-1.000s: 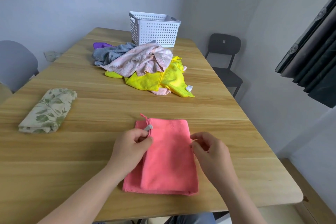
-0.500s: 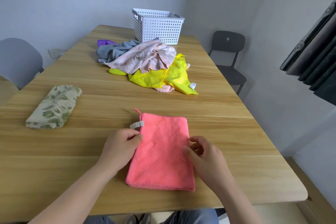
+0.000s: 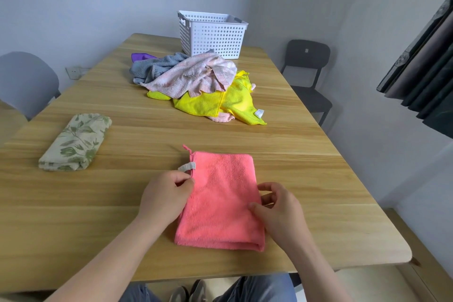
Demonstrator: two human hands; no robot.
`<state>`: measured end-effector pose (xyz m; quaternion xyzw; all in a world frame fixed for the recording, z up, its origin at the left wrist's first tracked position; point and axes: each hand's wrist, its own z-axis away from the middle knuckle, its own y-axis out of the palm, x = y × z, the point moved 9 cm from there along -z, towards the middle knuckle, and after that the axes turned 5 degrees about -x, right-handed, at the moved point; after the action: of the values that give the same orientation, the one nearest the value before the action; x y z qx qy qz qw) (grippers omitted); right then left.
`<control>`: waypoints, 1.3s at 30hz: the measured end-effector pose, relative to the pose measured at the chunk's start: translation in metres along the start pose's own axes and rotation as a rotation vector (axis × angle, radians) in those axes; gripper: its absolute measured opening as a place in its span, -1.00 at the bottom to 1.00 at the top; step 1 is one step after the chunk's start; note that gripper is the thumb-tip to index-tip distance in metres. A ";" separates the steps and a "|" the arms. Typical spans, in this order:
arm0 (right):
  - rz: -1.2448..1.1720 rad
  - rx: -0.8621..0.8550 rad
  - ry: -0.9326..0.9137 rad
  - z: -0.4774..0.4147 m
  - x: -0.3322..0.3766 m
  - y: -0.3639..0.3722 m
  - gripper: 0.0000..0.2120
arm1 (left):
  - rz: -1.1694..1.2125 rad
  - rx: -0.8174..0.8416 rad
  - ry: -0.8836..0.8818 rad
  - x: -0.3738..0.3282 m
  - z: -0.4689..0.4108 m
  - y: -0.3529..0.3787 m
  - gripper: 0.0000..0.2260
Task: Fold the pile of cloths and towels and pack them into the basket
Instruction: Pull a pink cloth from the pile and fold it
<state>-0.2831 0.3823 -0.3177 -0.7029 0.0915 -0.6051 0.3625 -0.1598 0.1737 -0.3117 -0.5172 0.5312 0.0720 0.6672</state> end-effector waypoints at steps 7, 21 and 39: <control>0.151 -0.084 -0.224 0.013 0.017 -0.009 -0.57 | -0.227 -0.096 0.201 -0.016 0.014 -0.005 -0.51; 0.604 0.260 -0.455 0.039 0.006 0.034 -0.35 | -0.597 0.327 0.345 -0.006 0.035 0.052 -0.09; 0.041 0.134 0.169 -0.015 -0.008 0.001 -0.72 | -0.258 0.313 -0.160 -0.011 -0.008 0.014 -0.55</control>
<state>-0.2985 0.3802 -0.3251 -0.6216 0.0952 -0.6593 0.4120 -0.1792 0.1789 -0.3111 -0.4636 0.4106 -0.0562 0.7832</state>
